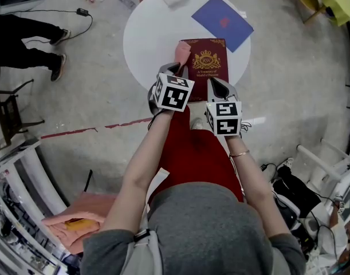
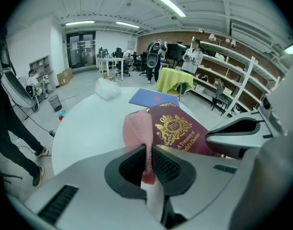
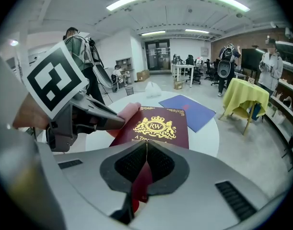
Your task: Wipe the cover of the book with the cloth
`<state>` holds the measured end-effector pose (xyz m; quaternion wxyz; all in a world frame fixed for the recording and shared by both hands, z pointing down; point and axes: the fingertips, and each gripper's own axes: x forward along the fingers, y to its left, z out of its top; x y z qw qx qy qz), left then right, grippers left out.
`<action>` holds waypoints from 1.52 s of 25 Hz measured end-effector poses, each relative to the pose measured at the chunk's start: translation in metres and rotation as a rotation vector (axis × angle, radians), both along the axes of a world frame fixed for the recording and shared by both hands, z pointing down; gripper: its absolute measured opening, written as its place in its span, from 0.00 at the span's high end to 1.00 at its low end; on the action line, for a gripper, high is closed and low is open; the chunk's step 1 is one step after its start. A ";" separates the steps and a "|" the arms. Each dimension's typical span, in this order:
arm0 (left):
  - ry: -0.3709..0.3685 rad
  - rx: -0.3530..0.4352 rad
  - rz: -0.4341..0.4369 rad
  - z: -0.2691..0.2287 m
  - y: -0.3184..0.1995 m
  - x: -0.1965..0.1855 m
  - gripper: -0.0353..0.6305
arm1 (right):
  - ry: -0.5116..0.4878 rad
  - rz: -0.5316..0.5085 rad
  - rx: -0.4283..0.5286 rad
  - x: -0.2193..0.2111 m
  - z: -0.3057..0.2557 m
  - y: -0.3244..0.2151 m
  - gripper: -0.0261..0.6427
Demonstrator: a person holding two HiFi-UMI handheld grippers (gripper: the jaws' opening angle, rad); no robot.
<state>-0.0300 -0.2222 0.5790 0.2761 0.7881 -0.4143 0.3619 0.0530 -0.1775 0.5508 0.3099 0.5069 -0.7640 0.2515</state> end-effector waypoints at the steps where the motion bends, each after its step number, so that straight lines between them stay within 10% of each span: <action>1: -0.003 -0.002 0.002 0.001 0.005 0.001 0.90 | 0.000 -0.001 0.000 0.001 0.000 0.003 0.92; 38: -0.017 -0.008 -0.052 -0.010 0.147 0.020 0.90 | 0.004 -0.047 0.031 0.027 -0.012 0.111 0.92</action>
